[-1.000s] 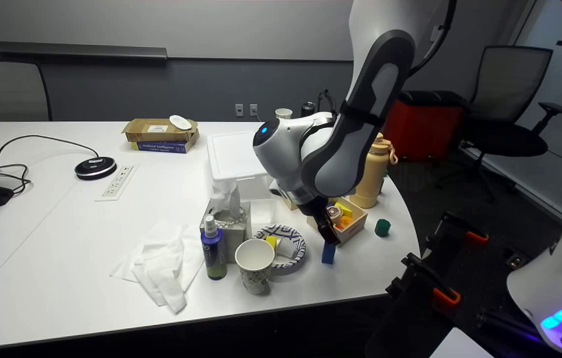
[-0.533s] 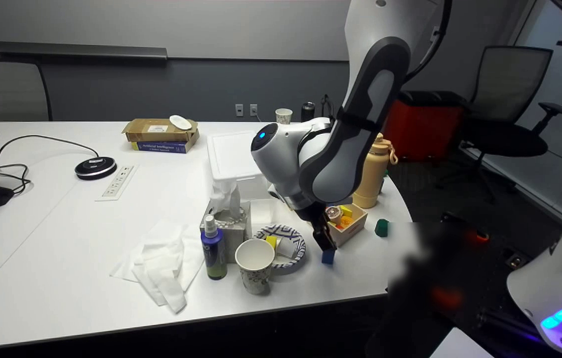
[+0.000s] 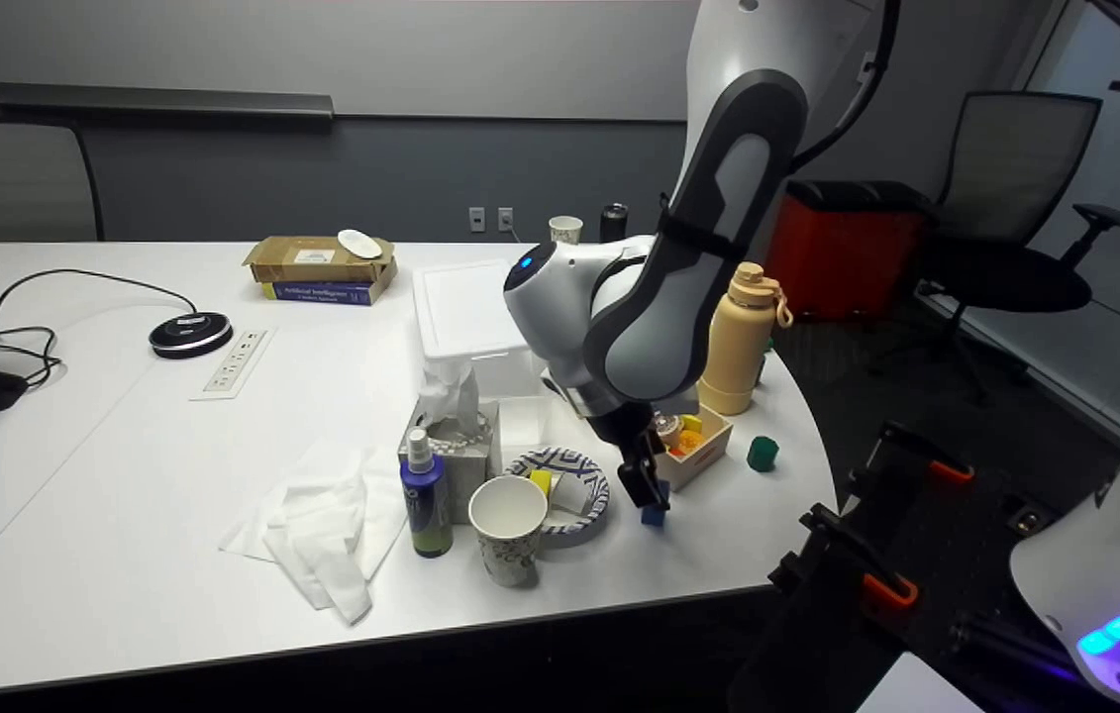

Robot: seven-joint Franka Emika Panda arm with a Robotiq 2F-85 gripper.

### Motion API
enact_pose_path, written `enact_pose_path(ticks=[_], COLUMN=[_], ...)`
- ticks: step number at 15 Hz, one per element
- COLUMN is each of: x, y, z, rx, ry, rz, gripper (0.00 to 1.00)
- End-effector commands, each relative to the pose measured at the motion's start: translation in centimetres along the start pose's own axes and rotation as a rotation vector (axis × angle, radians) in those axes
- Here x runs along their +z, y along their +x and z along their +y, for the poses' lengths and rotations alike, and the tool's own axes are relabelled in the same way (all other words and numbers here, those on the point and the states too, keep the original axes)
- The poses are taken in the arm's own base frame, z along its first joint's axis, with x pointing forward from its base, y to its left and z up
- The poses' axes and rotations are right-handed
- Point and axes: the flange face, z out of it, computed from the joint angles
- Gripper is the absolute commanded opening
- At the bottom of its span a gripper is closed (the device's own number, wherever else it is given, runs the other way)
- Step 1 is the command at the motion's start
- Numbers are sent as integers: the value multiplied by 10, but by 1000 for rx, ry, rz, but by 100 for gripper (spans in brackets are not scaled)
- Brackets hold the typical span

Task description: Put the blue block into the shape sorting box

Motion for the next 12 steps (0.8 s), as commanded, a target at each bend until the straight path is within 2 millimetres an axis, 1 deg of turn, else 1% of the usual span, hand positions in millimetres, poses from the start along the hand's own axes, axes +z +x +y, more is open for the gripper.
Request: enact_pose_path(ticks=[1, 12], x=[1, 12], y=[1, 9], z=[1, 14], rx=[32, 36], ry=[37, 57], rz=[42, 117], gripper=[100, 100])
